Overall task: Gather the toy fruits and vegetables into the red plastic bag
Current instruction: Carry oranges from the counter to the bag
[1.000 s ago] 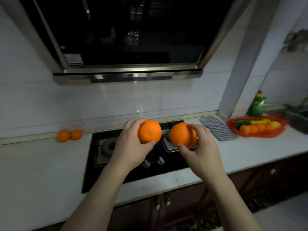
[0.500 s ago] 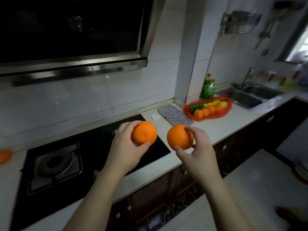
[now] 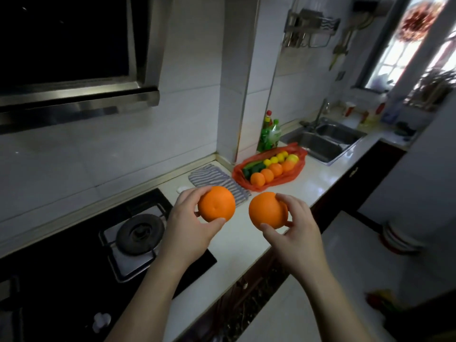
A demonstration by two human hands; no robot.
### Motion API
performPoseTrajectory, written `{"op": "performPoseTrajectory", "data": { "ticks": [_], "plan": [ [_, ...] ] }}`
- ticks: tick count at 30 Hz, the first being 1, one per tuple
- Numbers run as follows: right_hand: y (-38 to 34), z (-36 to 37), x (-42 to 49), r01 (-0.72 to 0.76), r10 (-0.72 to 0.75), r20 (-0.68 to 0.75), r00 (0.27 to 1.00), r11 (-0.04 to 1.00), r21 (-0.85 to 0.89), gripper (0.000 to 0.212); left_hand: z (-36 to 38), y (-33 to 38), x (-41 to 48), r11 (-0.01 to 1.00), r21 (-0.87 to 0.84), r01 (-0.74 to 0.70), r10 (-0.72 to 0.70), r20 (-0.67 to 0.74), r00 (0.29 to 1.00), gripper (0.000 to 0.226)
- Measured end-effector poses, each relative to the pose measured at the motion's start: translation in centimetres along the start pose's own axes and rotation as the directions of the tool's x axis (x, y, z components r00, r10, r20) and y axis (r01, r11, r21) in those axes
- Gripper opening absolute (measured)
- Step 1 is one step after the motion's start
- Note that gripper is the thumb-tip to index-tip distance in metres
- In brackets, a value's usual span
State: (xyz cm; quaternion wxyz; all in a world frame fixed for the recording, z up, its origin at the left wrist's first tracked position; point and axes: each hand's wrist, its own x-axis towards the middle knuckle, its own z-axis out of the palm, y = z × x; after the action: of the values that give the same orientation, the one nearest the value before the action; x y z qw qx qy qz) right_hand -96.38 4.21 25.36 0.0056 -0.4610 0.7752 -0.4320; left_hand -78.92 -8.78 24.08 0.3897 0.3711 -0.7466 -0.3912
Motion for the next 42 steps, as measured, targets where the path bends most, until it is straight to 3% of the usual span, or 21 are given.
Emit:
{"op": "performPoseTrajectory", "data": {
  "ticks": [9,18,31,42],
  "plan": [
    [5.6,-1.6,5.8,-0.098,0.098,-0.089,0.991,0.995,0.001,0.067,7.0,0.6,7.9,0.996,0.019,-0.083,0.080,0.122,0.989,0.070],
    [15.0,-5.6,13.6,-0.117,0.123,-0.095,0.988,0.991,0.061,0.067,17.5,3.8,14.1,0.985,0.141,-0.103,0.084,0.132,0.988,0.069],
    [28.1,-11.9,26.3,-0.082,0.079,0.043,0.996,0.993,0.083,0.068,32.8,7.7,22.1,0.981,0.194,-0.013,-0.003,0.083,0.997,0.072],
    [35.1,-7.3,38.4,-0.081,0.075,0.215,0.974,0.996,0.023,0.067,39.1,2.2,31.4,0.972,0.174,0.160,-0.164,0.010,0.986,0.067]
  ]
}}
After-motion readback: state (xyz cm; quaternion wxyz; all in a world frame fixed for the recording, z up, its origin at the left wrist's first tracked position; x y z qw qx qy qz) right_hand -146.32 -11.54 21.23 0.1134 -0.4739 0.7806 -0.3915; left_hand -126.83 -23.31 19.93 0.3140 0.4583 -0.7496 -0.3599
